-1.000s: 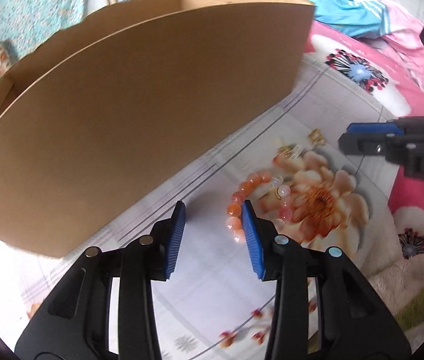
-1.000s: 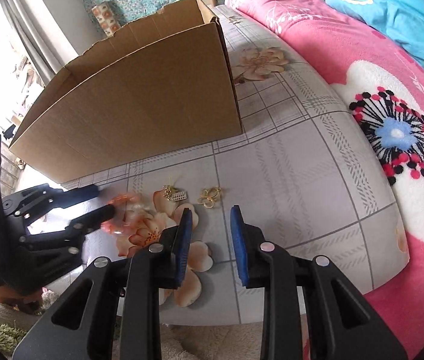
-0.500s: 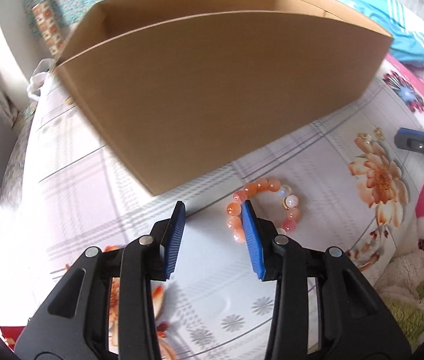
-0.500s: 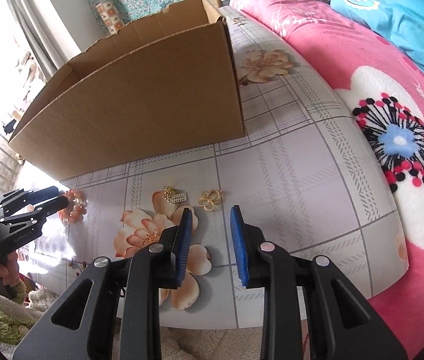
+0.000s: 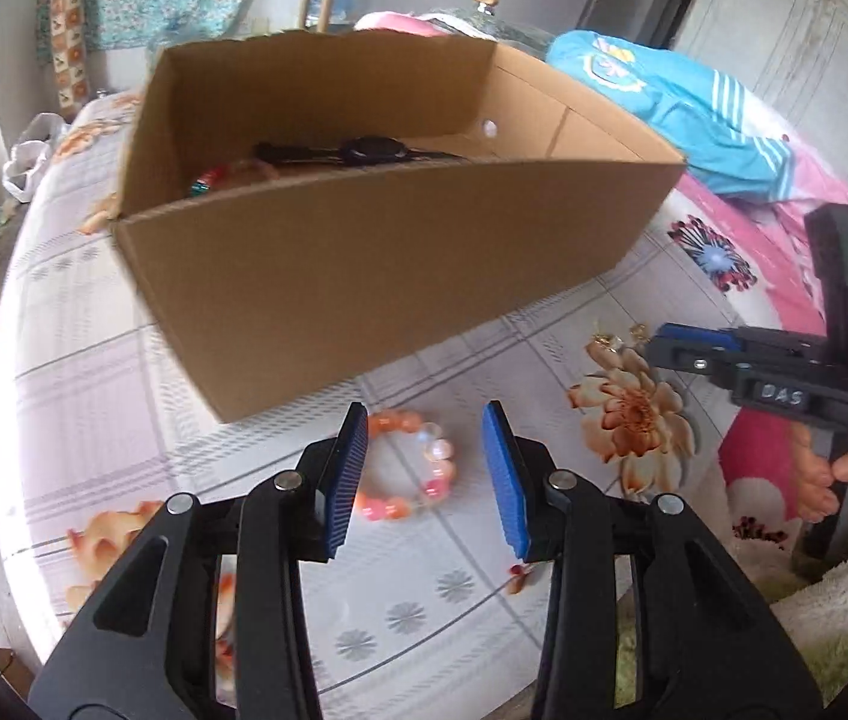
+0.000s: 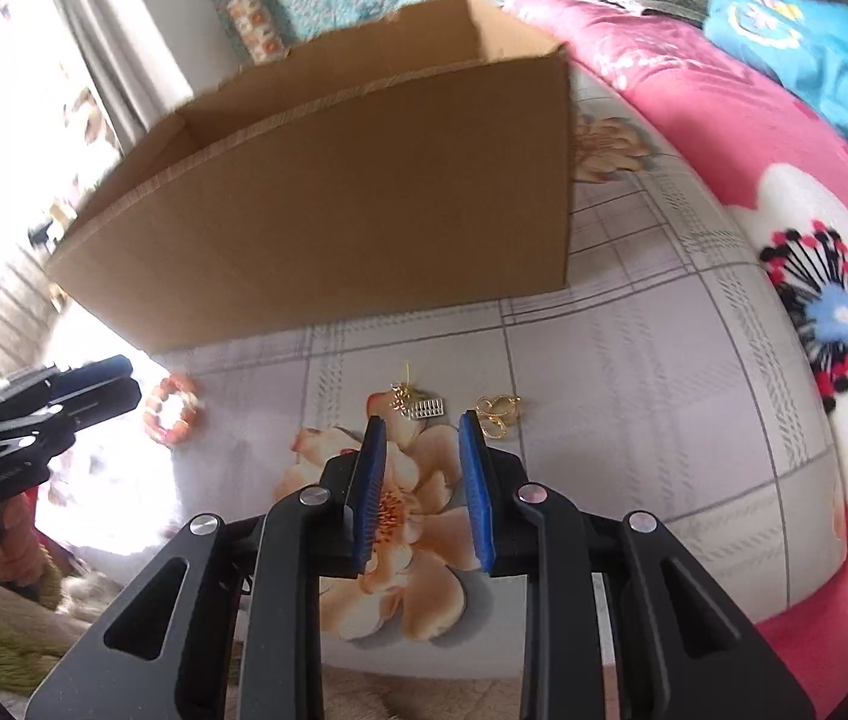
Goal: Organize jewelry
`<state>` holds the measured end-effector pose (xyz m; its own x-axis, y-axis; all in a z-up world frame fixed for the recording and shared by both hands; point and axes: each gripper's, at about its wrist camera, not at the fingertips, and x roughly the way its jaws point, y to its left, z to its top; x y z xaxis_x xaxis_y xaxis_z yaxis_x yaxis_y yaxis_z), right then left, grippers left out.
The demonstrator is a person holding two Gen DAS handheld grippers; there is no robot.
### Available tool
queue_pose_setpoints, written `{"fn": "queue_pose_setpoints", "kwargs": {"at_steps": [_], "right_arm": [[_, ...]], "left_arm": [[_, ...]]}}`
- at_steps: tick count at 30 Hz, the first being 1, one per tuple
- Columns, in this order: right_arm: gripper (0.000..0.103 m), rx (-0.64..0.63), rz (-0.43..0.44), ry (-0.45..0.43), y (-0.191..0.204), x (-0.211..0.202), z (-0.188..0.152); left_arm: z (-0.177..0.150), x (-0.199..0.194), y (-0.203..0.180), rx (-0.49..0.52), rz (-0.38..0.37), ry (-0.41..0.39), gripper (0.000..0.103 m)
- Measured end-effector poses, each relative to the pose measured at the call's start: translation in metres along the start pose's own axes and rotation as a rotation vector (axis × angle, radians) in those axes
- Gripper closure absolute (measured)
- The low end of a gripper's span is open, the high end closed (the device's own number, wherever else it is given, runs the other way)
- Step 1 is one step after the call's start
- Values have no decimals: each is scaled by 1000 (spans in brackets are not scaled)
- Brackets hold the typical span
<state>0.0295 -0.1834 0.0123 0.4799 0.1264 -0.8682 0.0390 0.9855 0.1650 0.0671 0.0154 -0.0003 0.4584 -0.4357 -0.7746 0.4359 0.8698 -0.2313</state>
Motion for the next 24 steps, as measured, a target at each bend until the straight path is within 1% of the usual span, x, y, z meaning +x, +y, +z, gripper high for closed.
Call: {"fn": "queue_pose_setpoints", "kwargs": {"at_steps": [2, 6, 9, 13, 16, 20, 22, 24], "right_arm": [[81, -43, -13, -3, 7, 5, 2], [83, -89, -26, -4, 14, 15, 9], [83, -99, -23, 18, 15, 24, 10], [84, -97, 28, 49, 18, 23, 7], [84, -86, 75, 70, 23, 22, 1], [84, -61, 159, 105, 28, 22, -5], [84, -69, 141, 92, 30, 20, -5], [84, -77, 106, 52, 30, 16, 0]], "left_arm": [[-2, 8, -7, 12, -16, 16, 65], [-7, 22, -21, 40, -59, 42, 65], [-4, 29, -35, 71, -58, 53, 65], [-9, 31, -43, 103, -41, 62, 65], [-11, 33, -44, 99, -41, 73, 65], [-13, 35, -44, 92, -44, 83, 65], [-15, 35, -42, 87, -44, 87, 65], [-15, 35, -43, 85, -45, 86, 65]]}}
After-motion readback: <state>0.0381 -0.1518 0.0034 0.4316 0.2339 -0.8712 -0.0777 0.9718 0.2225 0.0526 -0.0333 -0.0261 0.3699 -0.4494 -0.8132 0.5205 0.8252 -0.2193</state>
